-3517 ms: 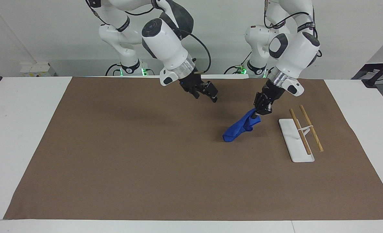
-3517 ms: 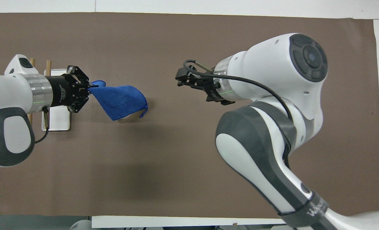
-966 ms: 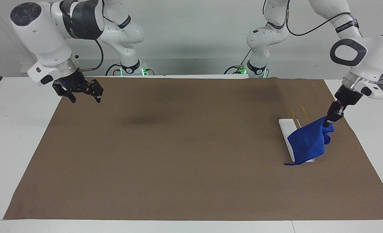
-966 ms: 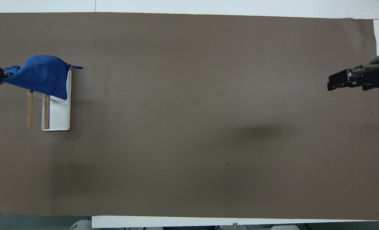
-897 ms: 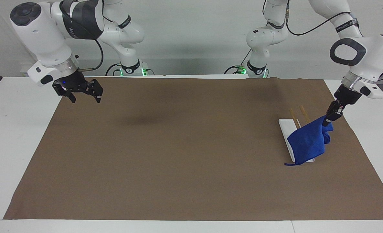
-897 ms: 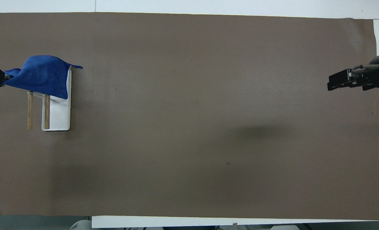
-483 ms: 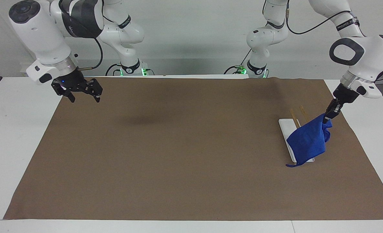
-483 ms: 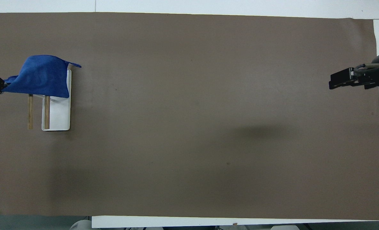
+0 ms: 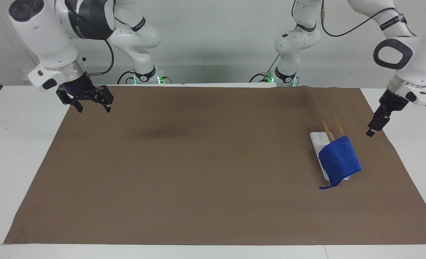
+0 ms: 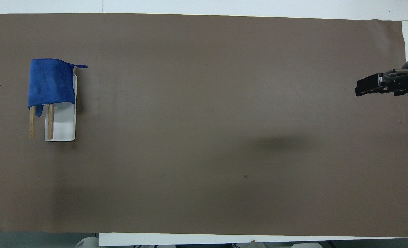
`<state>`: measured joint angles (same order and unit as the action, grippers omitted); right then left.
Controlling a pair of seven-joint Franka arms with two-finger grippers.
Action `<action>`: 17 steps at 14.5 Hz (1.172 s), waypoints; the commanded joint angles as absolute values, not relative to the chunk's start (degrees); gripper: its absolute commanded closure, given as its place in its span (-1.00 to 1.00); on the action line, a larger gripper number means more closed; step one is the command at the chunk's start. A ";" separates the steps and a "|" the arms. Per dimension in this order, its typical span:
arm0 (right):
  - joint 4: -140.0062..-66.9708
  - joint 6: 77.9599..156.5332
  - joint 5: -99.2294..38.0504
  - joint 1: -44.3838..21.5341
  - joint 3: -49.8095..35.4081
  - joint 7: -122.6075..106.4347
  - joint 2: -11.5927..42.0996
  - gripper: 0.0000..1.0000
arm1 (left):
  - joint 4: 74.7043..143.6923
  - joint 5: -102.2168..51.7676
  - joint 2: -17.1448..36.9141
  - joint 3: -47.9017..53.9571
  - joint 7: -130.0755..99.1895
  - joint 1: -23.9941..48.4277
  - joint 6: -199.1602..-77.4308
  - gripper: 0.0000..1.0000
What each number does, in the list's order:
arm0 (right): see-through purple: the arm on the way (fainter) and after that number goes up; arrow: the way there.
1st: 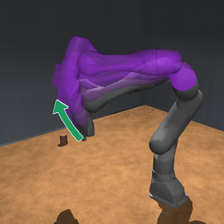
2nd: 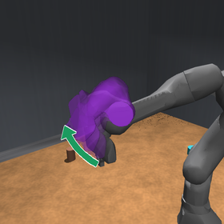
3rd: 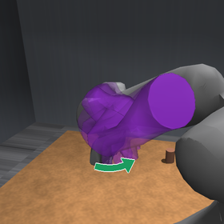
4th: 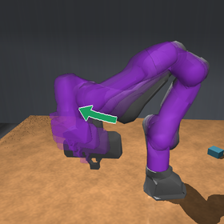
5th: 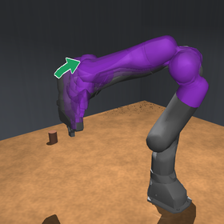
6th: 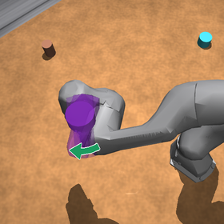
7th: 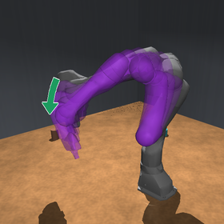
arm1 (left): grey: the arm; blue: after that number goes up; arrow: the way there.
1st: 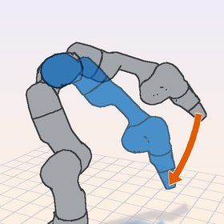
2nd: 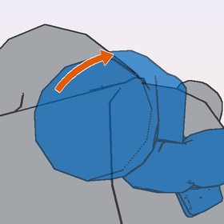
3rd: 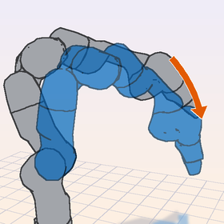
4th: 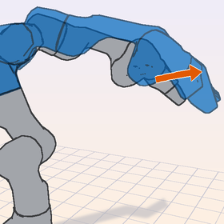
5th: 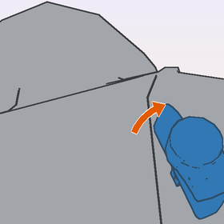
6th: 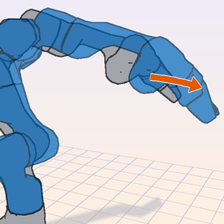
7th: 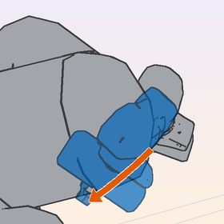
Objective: Right arm passes towel to left arm to hang
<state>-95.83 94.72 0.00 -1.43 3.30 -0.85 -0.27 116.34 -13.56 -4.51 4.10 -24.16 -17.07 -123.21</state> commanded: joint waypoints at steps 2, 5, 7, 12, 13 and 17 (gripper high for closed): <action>-96.06 93.96 -1.05 -1.49 3.43 -0.09 -0.88 -1.00 | 107.52 -9.06 -4.31 4.74 -23.56 -16.00 -112.89 -1.00; -96.15 93.87 -1.05 -1.41 3.43 -0.09 -0.88 -1.00 | 97.59 -5.65 -3.61 4.83 -23.47 -10.83 -95.51 -1.00; -96.07 93.95 -1.05 -1.41 3.43 -0.09 -0.88 -1.00 | 91.43 -1.95 -2.29 4.83 -19.89 -4.87 -85.04 -1.00; -96.24 93.87 -1.05 -2.02 2.99 -0.09 -0.97 -1.00 | 87.45 -0.09 -3.16 4.31 -11.17 1.67 -74.35 -1.00; -96.24 93.87 -1.05 -1.33 2.99 -0.09 -0.97 -1.00 | 87.80 -0.09 -3.25 3.96 -9.51 2.37 -74.62 -1.00; -96.24 93.87 -1.05 1.49 3.34 -0.09 -0.97 -1.00 | 88.06 -1.23 -3.16 1.06 -6.68 4.92 -74.27 -1.00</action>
<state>-95.86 94.57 -0.01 0.12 3.55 -0.54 -0.27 89.17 -1.36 -3.66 2.92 -8.42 2.79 -75.71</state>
